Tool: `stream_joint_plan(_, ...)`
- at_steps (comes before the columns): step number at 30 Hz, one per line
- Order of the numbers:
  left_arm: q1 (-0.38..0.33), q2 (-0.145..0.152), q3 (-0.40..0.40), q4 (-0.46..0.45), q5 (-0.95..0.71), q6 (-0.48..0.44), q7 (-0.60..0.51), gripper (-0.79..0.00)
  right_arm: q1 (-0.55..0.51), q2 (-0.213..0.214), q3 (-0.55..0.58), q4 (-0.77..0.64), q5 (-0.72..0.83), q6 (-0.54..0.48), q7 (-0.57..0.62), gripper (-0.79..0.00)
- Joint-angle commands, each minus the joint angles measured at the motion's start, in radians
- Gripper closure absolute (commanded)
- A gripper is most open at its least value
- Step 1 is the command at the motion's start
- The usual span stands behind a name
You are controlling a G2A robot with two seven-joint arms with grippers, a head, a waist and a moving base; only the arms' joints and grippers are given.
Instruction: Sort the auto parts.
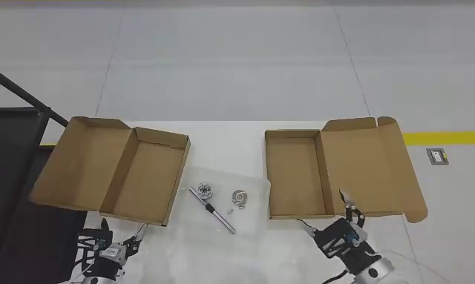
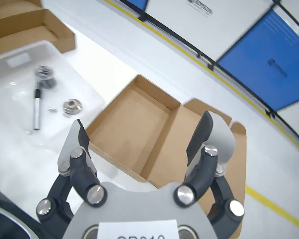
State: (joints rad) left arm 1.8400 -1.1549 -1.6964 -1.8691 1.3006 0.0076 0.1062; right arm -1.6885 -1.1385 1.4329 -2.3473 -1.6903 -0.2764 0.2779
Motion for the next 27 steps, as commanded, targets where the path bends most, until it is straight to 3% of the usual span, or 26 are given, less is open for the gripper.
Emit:
stream_joint_plan(1, -0.001, 0.000, 0.000, 0.000, 0.000, 0.000, 0.000, -0.785, 0.081, -0.006, -0.104, 0.000, -0.024, -0.044, 0.107, -0.785)
stream_joint_plan(4, -0.001, 0.000, 0.000, 0.000, 0.000, 0.000, 0.000, -0.785, 0.224, -0.028, -0.257, 0.059, 0.006, -0.032, 0.285, -0.785)
stream_joint_plan(6, -0.001, 0.000, 0.000, 0.000, 0.000, 0.000, 0.000, -0.785, 0.319, -0.050, -0.364, 0.127, 0.139, -0.039, 0.382, -0.785)
stream_joint_plan(18, -0.001, 0.000, 0.000, 0.000, 0.000, 0.000, 0.000, -0.785, 0.319, -0.050, -0.364, 0.127, 0.139, -0.039, 0.382, -0.785)
stream_joint_plan(22, -0.001, 0.000, 0.000, 0.000, 0.000, 0.000, 0.000, -0.785, 0.320, -0.058, -0.419, 0.120, 0.146, -0.019, 0.319, -0.785)
stream_joint_plan(27, -0.001, 0.000, 0.000, 0.000, 0.000, 0.000, 0.000, -0.785, 0.631, -0.131, -0.609, 0.349, 0.220, 0.107, 0.566, -0.785)
